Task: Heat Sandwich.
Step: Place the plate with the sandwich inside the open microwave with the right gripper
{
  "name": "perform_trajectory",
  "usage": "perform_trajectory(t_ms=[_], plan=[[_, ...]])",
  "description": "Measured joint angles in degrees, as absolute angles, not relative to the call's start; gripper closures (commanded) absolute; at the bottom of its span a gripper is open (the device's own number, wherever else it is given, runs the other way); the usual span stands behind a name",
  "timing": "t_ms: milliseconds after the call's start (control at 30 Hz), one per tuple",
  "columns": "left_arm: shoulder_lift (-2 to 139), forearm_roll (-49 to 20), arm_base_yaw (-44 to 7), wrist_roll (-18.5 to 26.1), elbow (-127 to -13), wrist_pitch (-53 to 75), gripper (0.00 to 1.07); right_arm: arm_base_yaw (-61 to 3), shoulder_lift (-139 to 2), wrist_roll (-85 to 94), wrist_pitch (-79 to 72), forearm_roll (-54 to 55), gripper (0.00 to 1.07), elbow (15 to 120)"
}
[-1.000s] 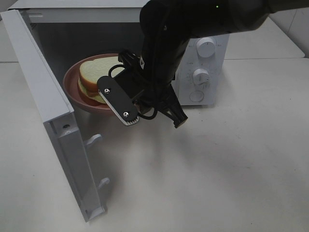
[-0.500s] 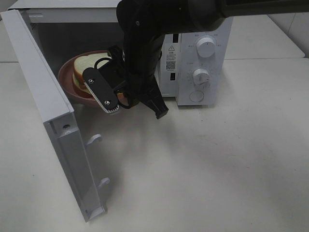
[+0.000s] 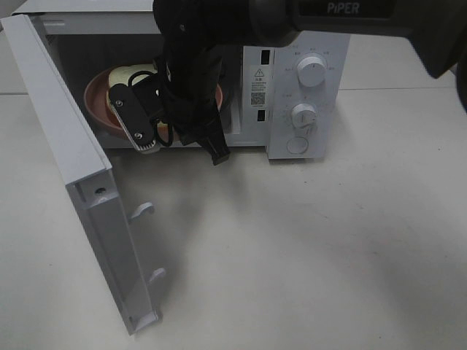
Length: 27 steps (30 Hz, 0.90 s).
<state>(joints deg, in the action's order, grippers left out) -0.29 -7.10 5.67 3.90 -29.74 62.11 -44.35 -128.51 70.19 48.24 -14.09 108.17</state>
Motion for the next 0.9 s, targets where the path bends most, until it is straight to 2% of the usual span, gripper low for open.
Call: perform_trajectory(t_ms=[567, 900], plan=[[-0.29, -7.1, 5.67, 3.9, -29.74, 62.11, 0.09, -42.34, -135.33, 68.41, 47.84, -14.84, 1.04, 117.69], [-0.29, -7.1, 5.67, 3.9, -29.74, 62.11, 0.09, -41.42, -137.97, 67.09, 44.86, -15.13, 1.02, 119.58]])
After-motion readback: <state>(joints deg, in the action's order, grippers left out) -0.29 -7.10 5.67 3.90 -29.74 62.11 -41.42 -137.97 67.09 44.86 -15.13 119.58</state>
